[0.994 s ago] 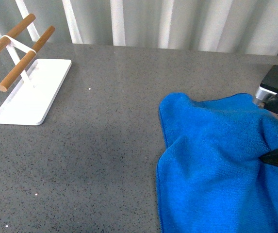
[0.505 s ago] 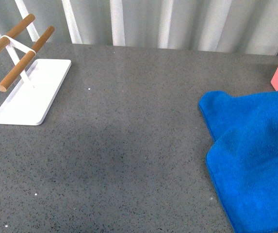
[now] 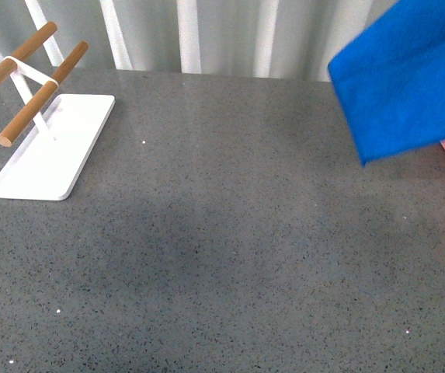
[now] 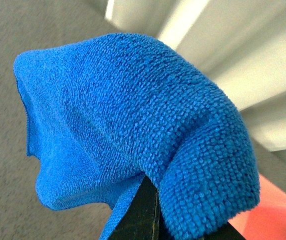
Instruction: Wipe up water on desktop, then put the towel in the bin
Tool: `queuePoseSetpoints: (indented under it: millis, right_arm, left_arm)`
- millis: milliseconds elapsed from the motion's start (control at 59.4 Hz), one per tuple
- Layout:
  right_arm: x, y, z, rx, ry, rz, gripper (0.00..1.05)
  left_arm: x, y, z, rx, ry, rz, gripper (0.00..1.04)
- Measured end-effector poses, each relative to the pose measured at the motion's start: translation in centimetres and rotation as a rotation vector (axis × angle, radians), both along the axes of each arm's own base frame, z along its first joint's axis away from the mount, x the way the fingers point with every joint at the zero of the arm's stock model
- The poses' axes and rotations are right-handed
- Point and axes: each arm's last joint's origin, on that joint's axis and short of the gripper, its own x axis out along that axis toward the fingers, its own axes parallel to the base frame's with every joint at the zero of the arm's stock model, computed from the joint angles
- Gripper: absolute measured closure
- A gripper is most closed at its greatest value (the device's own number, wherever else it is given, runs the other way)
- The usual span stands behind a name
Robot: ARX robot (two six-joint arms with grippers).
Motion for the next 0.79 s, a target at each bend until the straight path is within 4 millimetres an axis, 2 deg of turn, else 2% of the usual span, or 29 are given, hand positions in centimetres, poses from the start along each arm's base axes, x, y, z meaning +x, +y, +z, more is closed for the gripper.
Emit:
queuePoseSetpoints:
  millis: [101, 219, 421, 522, 606, 724, 792]
  right_arm:
    - [0.3, -1.8, 3.1, 0.027, -0.068, -0.056, 1.01]
    - [-0.3, -5.6, 5.9, 0.055, -0.112, -0.139, 1.01]
    - [-1.9, -11.0, 6.2, 0.089, -0.109, -0.254, 1.01]
    - [-3.1, -14.2, 5.1, 0.102, -0.087, -0.336, 1.01]
    - [-3.9, -15.9, 2.8, 0.11, -0.043, -0.386, 1.01]
    - [-4.1, -16.9, -1.8, 0.123, 0.06, -0.416, 1.01]
    - [-4.0, -17.0, -3.4, 0.131, 0.09, -0.416, 1.01]
  left_arm:
    - [0.0, 0.0, 0.0, 0.0, 0.0, 0.0, 0.07]
    - [0.0, 0.0, 0.0, 0.0, 0.0, 0.0, 0.07]
    - [0.0, 0.0, 0.0, 0.0, 0.0, 0.0, 0.07]
    - [0.0, 0.0, 0.0, 0.0, 0.0, 0.0, 0.07]
    - [0.0, 0.0, 0.0, 0.0, 0.0, 0.0, 0.07]
    - [0.0, 0.0, 0.0, 0.0, 0.0, 0.0, 0.07]
    - [0.0, 0.0, 0.0, 0.0, 0.0, 0.0, 0.07]
